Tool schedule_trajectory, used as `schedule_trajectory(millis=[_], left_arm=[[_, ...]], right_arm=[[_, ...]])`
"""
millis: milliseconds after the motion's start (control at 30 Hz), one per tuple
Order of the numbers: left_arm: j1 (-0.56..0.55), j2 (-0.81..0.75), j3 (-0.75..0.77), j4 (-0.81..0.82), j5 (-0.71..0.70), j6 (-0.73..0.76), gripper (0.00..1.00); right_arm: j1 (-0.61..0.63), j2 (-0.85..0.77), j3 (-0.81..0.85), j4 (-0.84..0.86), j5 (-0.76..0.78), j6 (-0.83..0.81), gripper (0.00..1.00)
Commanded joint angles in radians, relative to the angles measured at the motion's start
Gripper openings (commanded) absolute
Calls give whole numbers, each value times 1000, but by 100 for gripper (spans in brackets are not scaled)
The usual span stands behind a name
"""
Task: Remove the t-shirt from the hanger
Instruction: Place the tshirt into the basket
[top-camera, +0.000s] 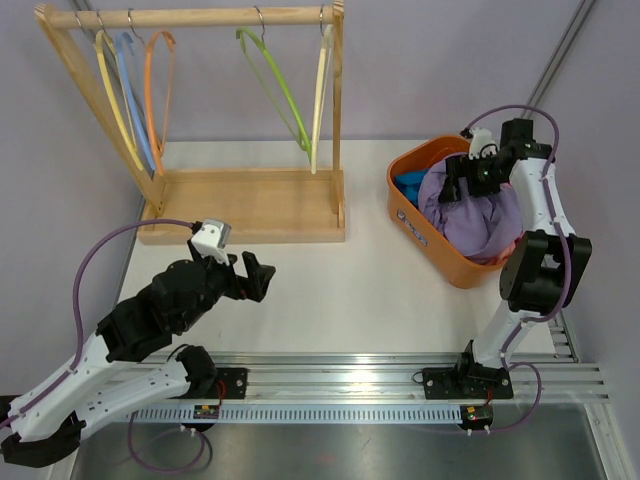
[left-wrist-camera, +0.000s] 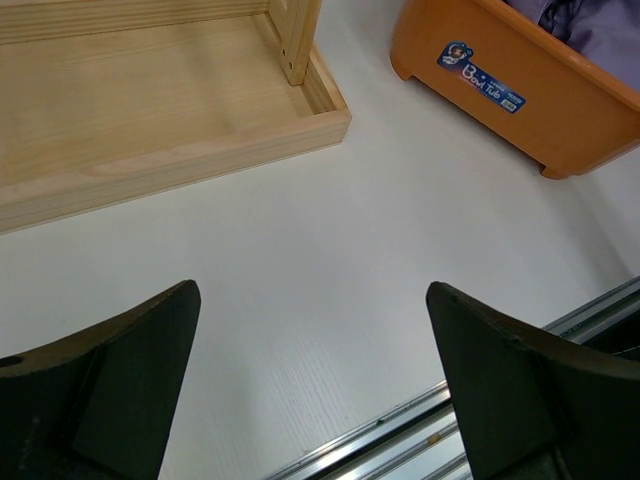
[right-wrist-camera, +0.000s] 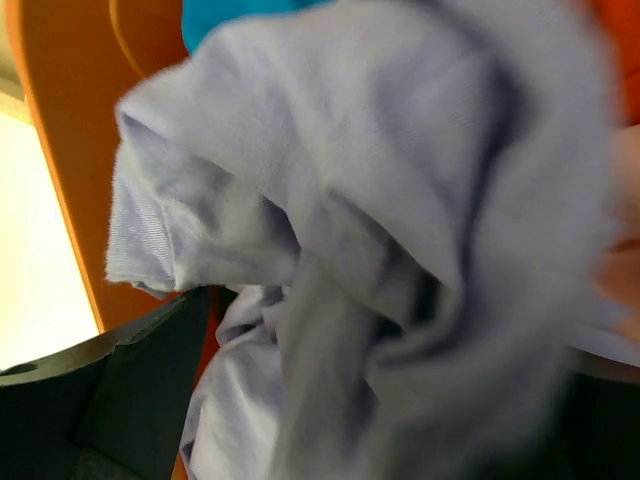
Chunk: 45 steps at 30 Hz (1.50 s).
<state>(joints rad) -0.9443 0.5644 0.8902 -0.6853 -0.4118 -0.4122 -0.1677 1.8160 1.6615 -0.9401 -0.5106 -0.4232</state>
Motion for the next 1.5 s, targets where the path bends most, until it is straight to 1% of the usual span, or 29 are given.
schedule_trajectory(millis=[0, 233, 400, 500, 533, 700, 767, 1133, 1333, 1467], left_arm=[[2, -1, 7, 59, -15, -14, 99], [2, 5, 18, 61, -18, -19, 99], [4, 22, 52, 50, -27, -20, 99], [4, 34, 68, 47, -28, -20, 99], [4, 35, 73, 44, -30, -20, 99], [4, 49, 104, 26, -36, -30, 99], [4, 51, 110, 21, -42, -33, 99], [4, 35, 133, -6, -70, -57, 99], [4, 15, 147, -33, -117, -120, 99], [4, -3, 161, -69, -174, -178, 99]], right_arm=[[-12, -81, 131, -40, 60, -19, 99], [-13, -115, 273, -74, 92, 15, 99], [-13, -155, 331, -82, 58, 52, 99], [-13, -202, 293, -39, 46, 87, 99], [-12, -216, 276, 9, 52, 122, 99], [-13, -326, 140, 187, 176, 276, 99], [-13, -360, 101, 211, 216, 303, 100], [-13, -435, 58, 167, 352, 374, 99], [-13, -478, 27, 130, 366, 390, 99], [-12, -532, -32, 144, 359, 374, 99]])
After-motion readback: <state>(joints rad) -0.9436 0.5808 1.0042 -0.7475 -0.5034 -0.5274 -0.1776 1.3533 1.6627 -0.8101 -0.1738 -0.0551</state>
